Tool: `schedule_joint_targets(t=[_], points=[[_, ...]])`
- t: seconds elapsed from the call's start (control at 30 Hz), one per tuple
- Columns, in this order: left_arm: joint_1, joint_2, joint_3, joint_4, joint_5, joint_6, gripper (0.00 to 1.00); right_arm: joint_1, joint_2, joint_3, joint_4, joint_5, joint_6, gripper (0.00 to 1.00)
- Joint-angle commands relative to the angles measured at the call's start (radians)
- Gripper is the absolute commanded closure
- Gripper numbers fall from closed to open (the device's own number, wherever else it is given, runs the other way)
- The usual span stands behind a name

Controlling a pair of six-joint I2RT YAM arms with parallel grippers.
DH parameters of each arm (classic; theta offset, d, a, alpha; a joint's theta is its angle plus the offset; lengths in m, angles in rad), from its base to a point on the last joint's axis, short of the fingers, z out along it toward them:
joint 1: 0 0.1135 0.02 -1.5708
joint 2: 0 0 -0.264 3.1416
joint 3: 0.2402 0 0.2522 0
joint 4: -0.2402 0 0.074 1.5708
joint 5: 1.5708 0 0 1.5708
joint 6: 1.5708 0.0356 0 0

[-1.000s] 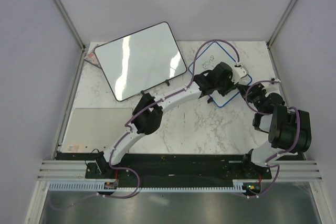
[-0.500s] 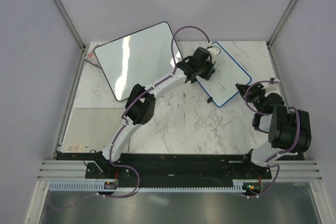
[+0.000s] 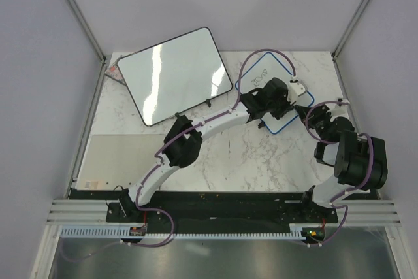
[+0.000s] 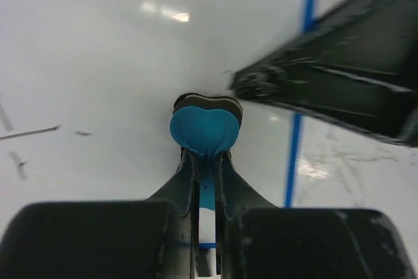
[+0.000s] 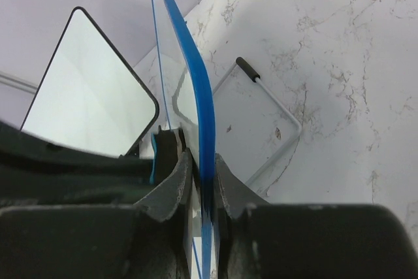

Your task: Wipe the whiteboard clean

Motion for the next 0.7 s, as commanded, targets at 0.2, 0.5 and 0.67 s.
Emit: schedule_joint_targets(t=[0.2, 0.5, 0.67], points=[[-0.062, 0.027, -0.006, 0.03, 0.094, -0.002, 0.98, 0.009, 0.016, -0.011, 0.047, -0.036, -0.04, 1.0], [0.063, 0.083, 0.054, 0.062, -0.014, -0.112, 0.98, 0.011, 0.02, -0.003, 0.045, -0.042, -0.037, 1.0], [0.151, 0.077, 0.045, 0.067, 0.048, -0.164, 0.98, 0.011, 0.029, -0.003, 0.059, -0.049, -0.028, 1.0]])
